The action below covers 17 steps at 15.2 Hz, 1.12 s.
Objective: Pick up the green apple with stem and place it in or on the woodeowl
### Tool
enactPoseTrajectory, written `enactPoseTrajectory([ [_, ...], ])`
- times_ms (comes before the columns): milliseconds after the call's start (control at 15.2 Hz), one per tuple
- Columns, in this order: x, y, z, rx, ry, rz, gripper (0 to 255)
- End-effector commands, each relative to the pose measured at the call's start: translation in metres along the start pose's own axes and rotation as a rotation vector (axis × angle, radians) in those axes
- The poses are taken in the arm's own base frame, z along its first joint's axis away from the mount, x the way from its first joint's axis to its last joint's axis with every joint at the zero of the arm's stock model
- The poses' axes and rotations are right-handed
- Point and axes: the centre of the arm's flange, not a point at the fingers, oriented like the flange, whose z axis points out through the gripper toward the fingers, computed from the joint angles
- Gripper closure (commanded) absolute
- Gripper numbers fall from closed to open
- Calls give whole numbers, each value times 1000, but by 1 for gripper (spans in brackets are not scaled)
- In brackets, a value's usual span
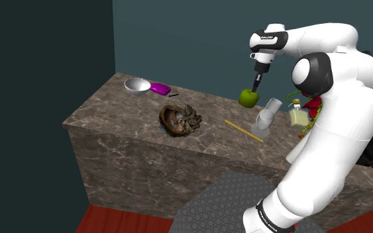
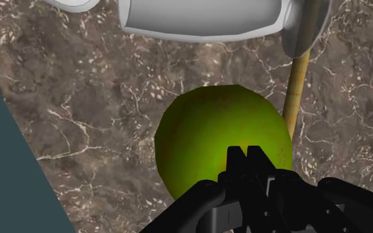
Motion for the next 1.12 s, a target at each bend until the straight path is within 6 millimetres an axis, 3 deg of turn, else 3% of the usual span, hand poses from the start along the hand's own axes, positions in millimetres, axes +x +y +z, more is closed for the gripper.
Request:
enactPoseTrajectory([
  [0,-3,0,-11,0,0,0,255],
  [792,-12,-3,-70,0,0,0,255],
  [1056,19,-44,-81,0,0,0,255],
])
